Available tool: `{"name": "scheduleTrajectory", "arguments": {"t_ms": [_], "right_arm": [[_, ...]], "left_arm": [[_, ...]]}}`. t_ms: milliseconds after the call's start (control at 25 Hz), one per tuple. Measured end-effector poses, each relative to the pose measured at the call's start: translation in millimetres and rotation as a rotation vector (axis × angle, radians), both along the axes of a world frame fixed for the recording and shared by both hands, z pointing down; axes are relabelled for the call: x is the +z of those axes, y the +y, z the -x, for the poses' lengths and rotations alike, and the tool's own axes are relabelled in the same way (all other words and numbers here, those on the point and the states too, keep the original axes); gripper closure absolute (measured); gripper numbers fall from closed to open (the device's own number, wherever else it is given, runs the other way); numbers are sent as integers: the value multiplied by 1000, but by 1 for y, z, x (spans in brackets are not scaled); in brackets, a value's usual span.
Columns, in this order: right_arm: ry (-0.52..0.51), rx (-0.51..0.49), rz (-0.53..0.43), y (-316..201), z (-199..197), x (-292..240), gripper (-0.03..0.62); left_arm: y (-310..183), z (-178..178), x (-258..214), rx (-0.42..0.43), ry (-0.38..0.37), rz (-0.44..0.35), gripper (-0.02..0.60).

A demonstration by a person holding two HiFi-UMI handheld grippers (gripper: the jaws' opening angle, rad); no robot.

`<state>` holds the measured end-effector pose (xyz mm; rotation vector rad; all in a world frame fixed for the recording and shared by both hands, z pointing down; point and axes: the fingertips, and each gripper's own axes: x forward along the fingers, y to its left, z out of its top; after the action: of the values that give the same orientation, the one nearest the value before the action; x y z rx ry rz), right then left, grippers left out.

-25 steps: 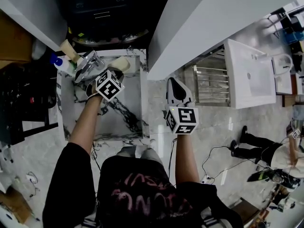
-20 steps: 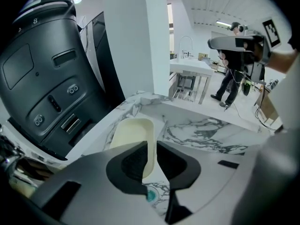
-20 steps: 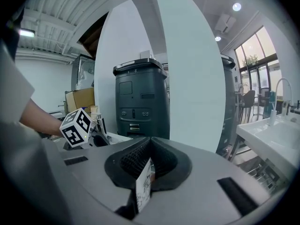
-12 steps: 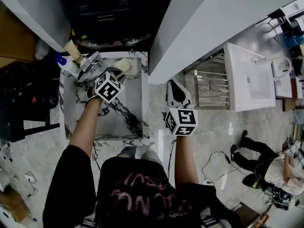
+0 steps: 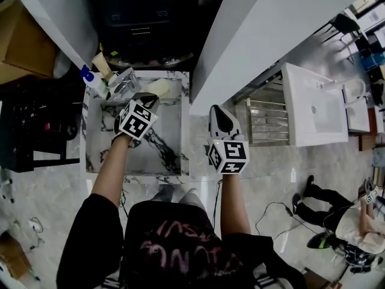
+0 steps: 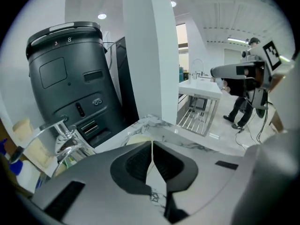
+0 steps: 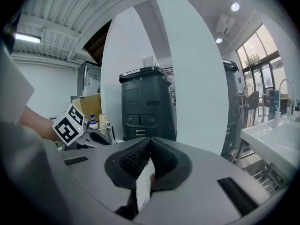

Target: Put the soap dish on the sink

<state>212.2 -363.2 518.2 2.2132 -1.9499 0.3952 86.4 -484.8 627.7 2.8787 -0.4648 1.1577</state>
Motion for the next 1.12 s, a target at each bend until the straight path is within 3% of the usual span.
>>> {"name": "scheduleTrajectory", "arguments": {"t_ms": [640, 1120], "right_arm": [[29, -50, -82, 20, 29, -47, 580], [51, -62, -126, 29, 34, -77, 580]], "left_arm": [[33, 34, -114, -212, 287, -125, 566], [57, 56, -187, -247, 416, -207, 566]]}}
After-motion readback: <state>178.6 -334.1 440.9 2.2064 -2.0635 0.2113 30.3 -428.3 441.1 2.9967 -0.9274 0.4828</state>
